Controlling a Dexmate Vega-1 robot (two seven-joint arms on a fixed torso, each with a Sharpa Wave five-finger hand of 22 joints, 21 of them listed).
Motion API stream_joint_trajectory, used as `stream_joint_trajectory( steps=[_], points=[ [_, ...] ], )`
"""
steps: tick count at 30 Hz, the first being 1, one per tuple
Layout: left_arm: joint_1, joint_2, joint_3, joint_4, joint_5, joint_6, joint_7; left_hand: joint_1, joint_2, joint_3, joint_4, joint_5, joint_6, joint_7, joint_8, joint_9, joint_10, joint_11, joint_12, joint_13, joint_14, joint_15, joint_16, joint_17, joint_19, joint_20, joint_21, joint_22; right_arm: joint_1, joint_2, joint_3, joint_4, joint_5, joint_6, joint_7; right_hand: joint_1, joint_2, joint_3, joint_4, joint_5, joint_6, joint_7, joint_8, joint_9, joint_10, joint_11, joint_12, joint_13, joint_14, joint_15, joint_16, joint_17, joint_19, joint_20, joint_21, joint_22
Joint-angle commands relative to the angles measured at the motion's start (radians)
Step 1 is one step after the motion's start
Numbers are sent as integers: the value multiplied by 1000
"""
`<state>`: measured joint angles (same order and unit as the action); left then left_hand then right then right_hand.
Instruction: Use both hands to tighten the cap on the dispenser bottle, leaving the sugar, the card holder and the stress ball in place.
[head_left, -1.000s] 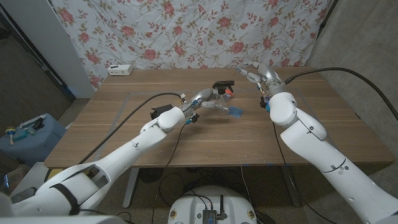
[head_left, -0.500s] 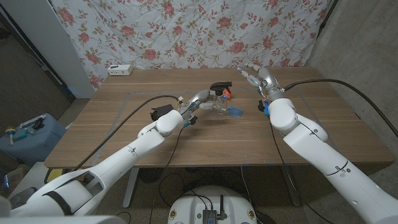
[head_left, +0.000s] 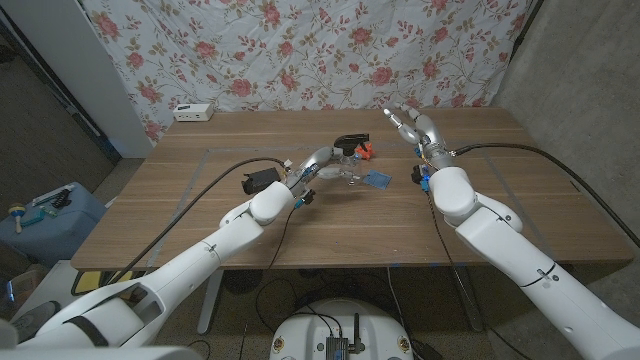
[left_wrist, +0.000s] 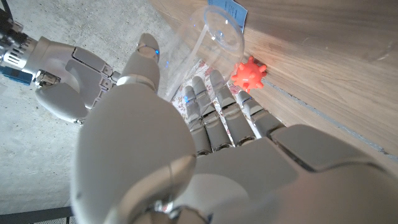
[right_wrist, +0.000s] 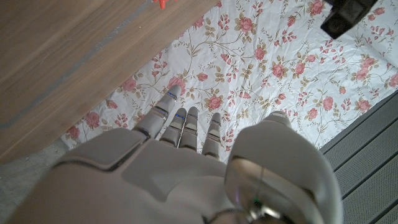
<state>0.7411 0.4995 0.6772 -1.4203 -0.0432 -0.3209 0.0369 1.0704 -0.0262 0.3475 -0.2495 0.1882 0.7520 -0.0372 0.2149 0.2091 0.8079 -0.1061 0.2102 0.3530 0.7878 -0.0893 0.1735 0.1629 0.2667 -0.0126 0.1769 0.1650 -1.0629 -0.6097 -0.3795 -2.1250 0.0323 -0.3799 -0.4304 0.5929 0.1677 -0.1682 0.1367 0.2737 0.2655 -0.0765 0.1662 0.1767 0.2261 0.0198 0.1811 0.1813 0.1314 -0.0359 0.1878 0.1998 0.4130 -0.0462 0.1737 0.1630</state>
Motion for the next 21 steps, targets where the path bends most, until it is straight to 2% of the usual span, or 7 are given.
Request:
stream_joint_trajectory(
  steps=[1,4,11,21],
  points=[
    [6,-5,-1,14,-3,10,13,-102,85,100,93,0,125,-46,-4,-1,18,-30,-5,-3,-9,-86,-1,-1,-19,2,2,4,-9,21,-5,68,77,121,-54,-10,2,0,5,0,-18,12,0,0,-11,1,-4,-1,-9,-16,2,3,-6,-47,5,2],
    [2,-9,0,26,-10,9,7,-104,79,100,92,-1,121,-48,-8,-2,11,-26,-7,-7,-17,-88,-4,-2,-25,4,2,5,-9,26,-7,81,85,139,-65,-12,4,4,4,0,-27,24,3,-1,-32,-8,-8,-1,-11,-16,3,2,-8,-50,6,2],
    [-4,-20,4,55,-16,1,9,-107,72,100,92,-2,112,-49,-13,-3,1,-31,-11,-12,-28,-91,-6,-3,-34,2,2,5,-7,37,-13,108,98,170,-84,-14,6,7,4,1,-31,28,5,-1,-36,-10,-6,-1,-14,-15,3,2,-11,-52,6,2],
    [2,-34,6,80,-13,-9,35,-111,64,100,91,-4,100,-48,-19,-4,-14,-30,-16,-20,-45,-94,-7,-3,-46,5,3,5,1,69,-17,192,137,292,-83,-19,7,10,5,0,-40,34,6,-1,-36,-10,-3,-2,-16,-18,4,2,-14,-52,6,2]
  ],
)
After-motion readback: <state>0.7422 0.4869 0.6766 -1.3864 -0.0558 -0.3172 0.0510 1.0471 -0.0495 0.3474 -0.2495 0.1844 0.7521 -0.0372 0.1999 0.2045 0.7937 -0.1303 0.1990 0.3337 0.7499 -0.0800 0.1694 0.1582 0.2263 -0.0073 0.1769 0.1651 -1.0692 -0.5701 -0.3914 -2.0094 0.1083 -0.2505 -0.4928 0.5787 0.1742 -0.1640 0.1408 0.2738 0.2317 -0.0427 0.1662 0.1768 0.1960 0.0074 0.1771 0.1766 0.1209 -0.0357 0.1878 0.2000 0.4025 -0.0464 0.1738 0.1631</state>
